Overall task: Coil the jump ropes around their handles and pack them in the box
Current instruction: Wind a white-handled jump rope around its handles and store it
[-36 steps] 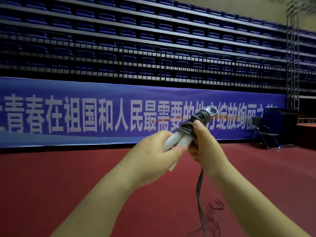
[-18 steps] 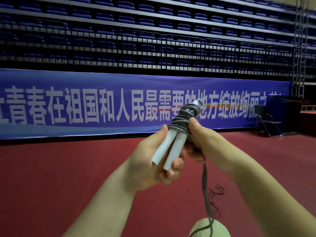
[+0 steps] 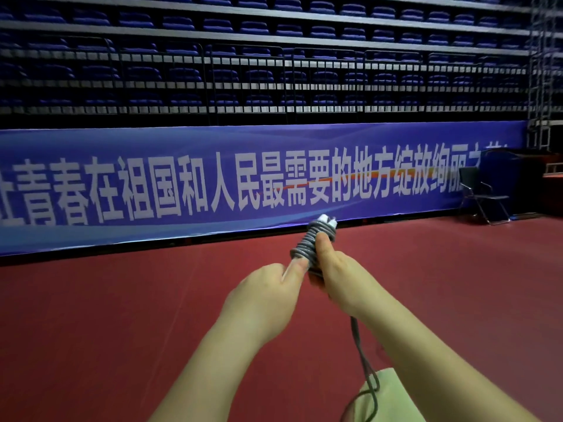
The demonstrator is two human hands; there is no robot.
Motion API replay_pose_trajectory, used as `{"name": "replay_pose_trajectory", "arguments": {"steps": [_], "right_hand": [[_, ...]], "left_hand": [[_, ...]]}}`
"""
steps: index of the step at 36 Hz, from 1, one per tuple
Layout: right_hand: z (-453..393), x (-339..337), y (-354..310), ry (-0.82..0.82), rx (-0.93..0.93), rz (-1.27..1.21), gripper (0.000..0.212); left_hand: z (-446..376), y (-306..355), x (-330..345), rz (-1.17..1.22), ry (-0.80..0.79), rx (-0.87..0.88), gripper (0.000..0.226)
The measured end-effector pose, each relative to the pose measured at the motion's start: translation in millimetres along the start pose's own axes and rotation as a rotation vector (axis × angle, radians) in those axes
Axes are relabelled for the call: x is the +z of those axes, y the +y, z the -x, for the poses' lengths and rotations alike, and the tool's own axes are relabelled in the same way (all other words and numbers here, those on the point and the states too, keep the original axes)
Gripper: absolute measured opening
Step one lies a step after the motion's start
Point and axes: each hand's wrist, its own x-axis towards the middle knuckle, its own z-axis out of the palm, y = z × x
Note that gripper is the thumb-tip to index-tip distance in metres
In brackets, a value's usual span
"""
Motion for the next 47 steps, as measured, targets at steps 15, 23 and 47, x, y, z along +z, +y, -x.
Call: {"name": "replay_pose_trajectory", "arguments": {"steps": [15, 23, 47], "right_hand": [[20, -16, -21, -0.082, -0.028, -0.471, 0.039], [20, -16, -16, -0.171, -0.060, -0.628, 0.044], [36, -27, -33, -0.312, -0.204, -0.363, 0.060]], "left_hand": [[10, 5, -16, 0.298, -0.202, 0.087, 0.044], [7, -24, -12, 1.101, -0.859, 0.101, 0.065], [33, -2, -23, 1.222, -0.606, -0.005, 0.061]]}}
